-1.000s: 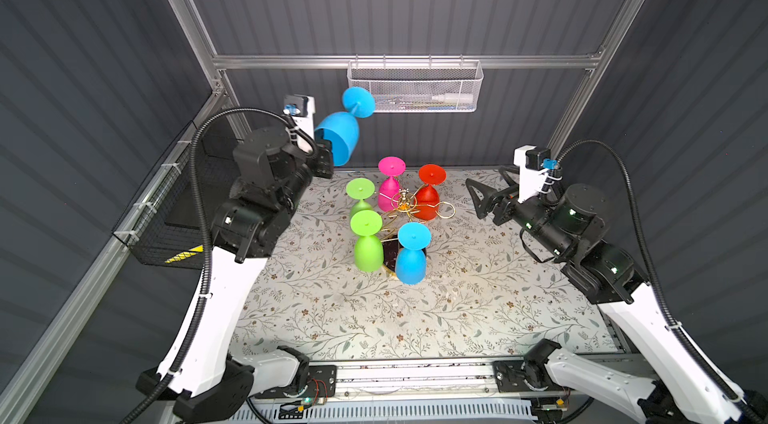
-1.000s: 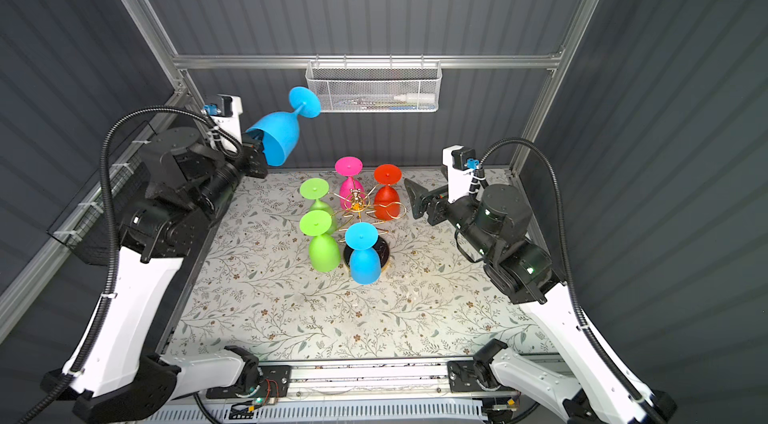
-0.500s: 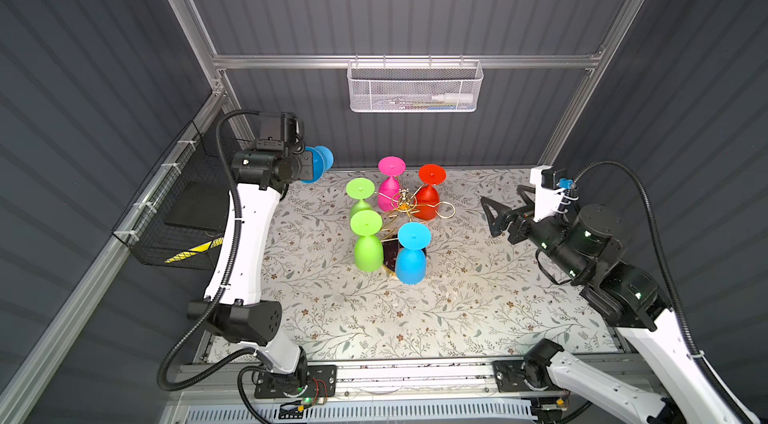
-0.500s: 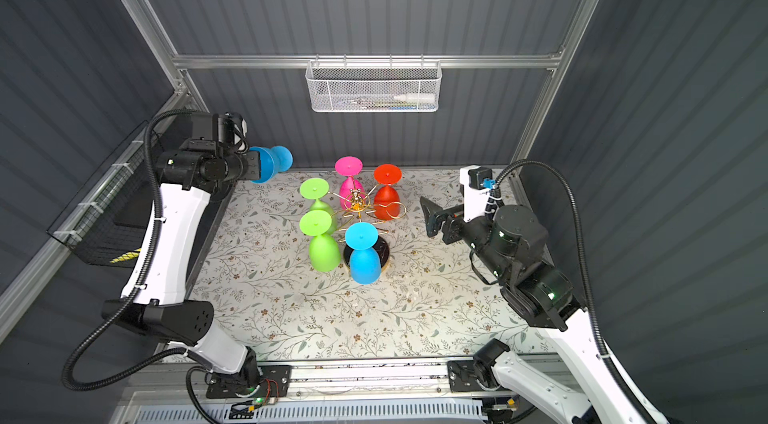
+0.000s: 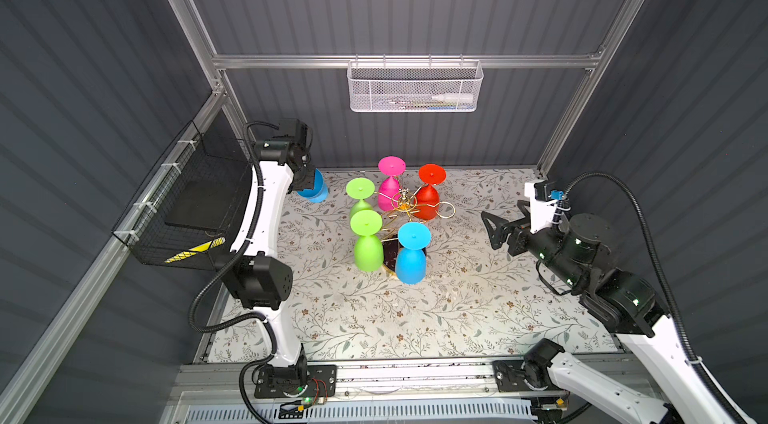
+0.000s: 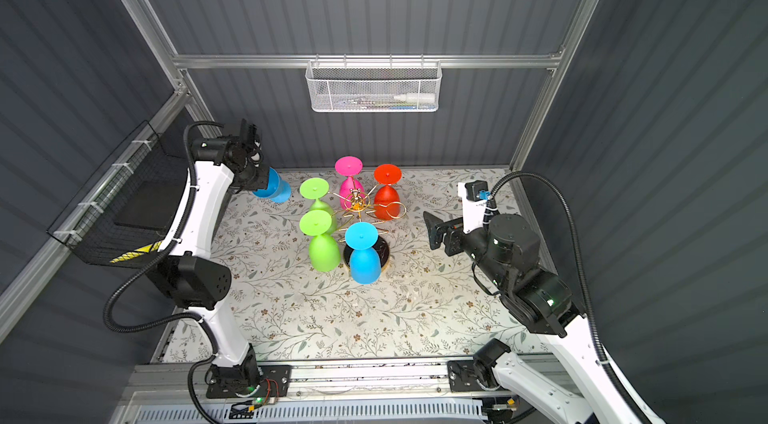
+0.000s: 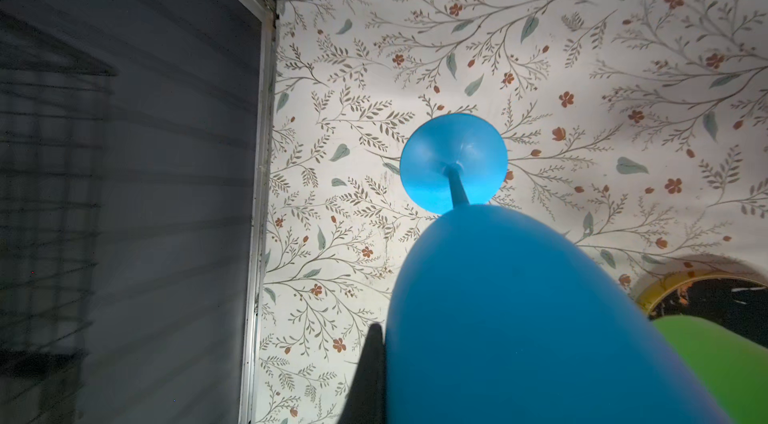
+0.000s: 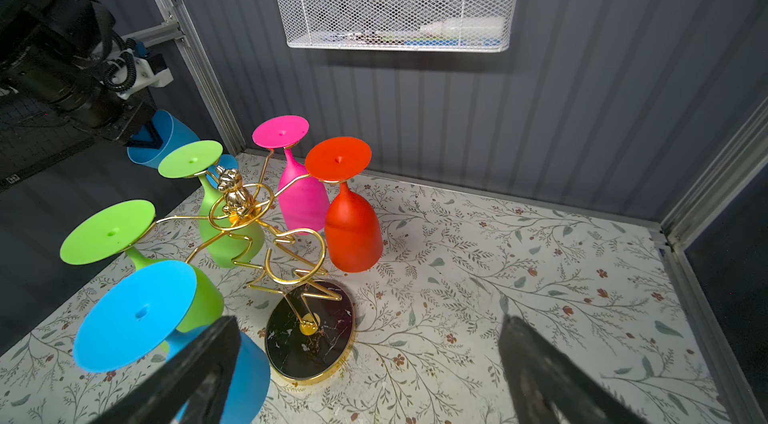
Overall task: Take the wine glass off the wine glass rack
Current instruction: 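Lower the cyan glass upright onto the table and open the left gripper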
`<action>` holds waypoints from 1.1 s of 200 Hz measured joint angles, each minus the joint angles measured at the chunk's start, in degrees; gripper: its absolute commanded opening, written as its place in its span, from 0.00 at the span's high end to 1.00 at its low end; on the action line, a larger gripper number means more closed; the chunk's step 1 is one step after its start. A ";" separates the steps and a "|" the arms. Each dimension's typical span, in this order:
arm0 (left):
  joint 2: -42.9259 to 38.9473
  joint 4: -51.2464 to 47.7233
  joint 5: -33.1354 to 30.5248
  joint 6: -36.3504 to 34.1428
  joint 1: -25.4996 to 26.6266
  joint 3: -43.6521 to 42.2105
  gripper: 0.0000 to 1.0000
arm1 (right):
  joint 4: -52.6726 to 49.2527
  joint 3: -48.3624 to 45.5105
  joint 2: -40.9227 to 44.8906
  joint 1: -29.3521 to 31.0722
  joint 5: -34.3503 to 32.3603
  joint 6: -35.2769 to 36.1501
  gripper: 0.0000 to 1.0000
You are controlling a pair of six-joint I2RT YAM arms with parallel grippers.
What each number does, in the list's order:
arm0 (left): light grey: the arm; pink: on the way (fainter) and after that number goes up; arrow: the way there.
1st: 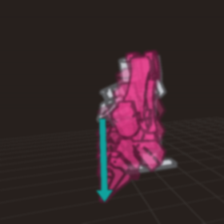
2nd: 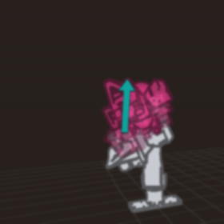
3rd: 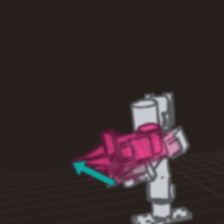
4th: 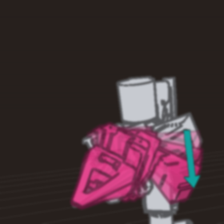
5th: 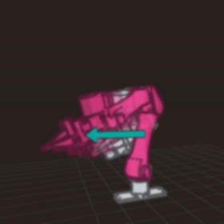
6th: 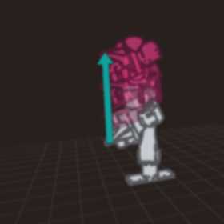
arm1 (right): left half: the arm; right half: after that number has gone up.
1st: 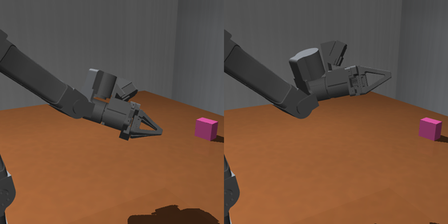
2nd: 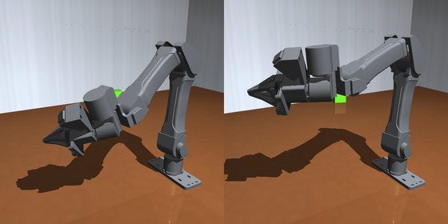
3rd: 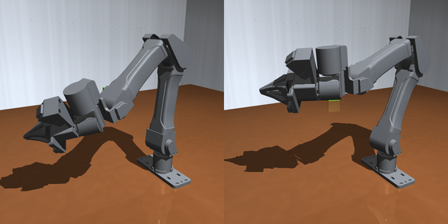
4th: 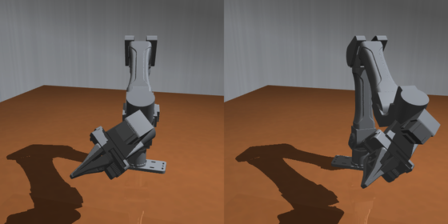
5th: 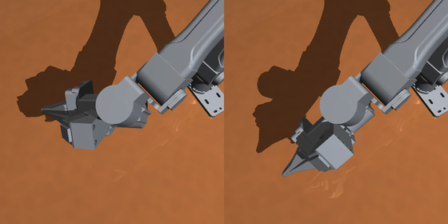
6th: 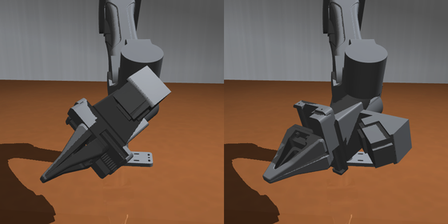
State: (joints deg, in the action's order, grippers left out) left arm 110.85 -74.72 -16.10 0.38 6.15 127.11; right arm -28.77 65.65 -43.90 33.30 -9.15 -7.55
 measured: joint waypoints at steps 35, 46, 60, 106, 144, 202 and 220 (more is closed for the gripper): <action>6.84 -2.45 0.52 -0.22 -0.74 1.11 1.00 | -0.76 -0.17 0.48 0.00 0.00 -0.20 0.01; 8.63 -3.02 0.50 -0.24 -1.01 1.51 0.99 | -1.01 -0.20 0.48 0.00 0.04 -0.26 0.01; 10.23 -3.72 0.50 -0.35 -1.40 1.62 0.99 | -1.25 -0.31 0.46 0.00 0.11 -0.42 0.01; 13.60 -5.22 1.11 -0.42 -2.49 3.15 0.93 | -1.33 -0.33 -0.70 -0.02 0.66 -0.63 0.01; 16.20 -5.22 2.64 -0.46 -3.17 3.56 0.92 | -1.33 -0.35 -1.62 -0.02 1.25 -1.05 0.01; 18.78 -5.18 4.79 -0.79 -4.02 3.96 0.78 | -1.33 -0.35 -1.92 -0.02 1.51 -1.22 0.01; 19.04 -5.18 5.07 -1.14 -4.24 4.00 0.67 | -1.33 -0.35 -1.92 -0.02 1.62 -1.25 0.01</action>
State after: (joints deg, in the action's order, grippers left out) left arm 129.88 -79.90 -11.03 -0.75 1.91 131.11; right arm -30.11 65.30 -45.82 33.28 -7.53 -8.80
